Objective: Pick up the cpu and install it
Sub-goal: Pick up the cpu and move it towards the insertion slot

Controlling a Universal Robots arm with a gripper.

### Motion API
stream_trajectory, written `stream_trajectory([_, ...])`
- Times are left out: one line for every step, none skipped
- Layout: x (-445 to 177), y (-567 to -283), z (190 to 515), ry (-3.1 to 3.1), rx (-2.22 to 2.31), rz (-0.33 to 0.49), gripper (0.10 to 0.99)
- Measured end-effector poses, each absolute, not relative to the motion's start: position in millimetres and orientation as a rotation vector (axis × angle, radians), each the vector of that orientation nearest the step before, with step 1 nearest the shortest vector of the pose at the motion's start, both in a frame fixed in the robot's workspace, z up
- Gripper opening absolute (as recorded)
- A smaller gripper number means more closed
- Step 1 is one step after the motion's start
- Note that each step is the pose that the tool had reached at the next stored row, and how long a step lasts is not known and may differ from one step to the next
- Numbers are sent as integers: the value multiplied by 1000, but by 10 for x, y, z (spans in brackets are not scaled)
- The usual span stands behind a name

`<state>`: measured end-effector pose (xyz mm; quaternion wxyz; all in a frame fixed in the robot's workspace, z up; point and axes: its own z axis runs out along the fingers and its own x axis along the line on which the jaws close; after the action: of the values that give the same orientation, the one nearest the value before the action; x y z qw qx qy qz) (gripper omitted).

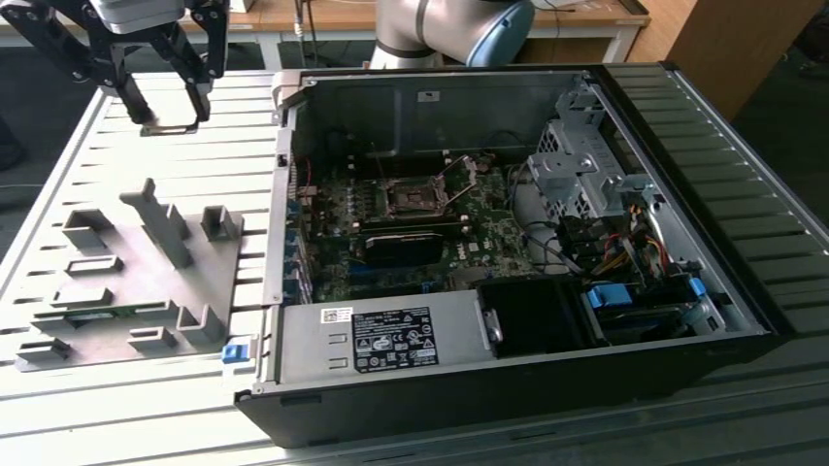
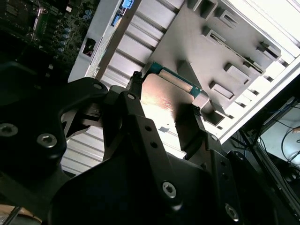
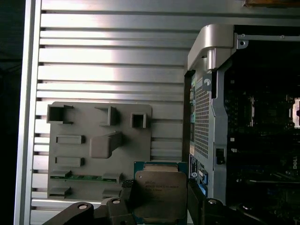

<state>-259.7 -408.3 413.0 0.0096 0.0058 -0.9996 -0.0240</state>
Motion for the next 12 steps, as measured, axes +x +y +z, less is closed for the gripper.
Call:
stream_trajectory([-2591, -4083, 4130, -3121, 18, -75, 541])
stream_trajectory([-2586, -4083, 4129, -3121, 18, -75, 541])
stream_trajectory([-2580, -4083, 4130, -3121, 18, -75, 541])
stream_trajectory([-2574, -4083, 4129, -3121, 18, -75, 541])
stream_trajectory([-2569, -4083, 4129, -3122, 18, -75, 541])
stream_trajectory([-2564, -4083, 4129, -3121, 18, -75, 541])
stream_trajectory([-2558, -4083, 4129, -3122, 18, -75, 541])
stream_trajectory([-2552, -4083, 4129, -3121, 18, -75, 541])
stream_trajectory([-2546, -4083, 4129, -3121, 18, -75, 541])
stream_trajectory([-2540, -4083, 4129, -3121, 18, -75, 541])
stream_trajectory([-2534, -4083, 4129, -3121, 18, -75, 541])
stream_trajectory([-2528, -4083, 4129, -3121, 18, -75, 541])
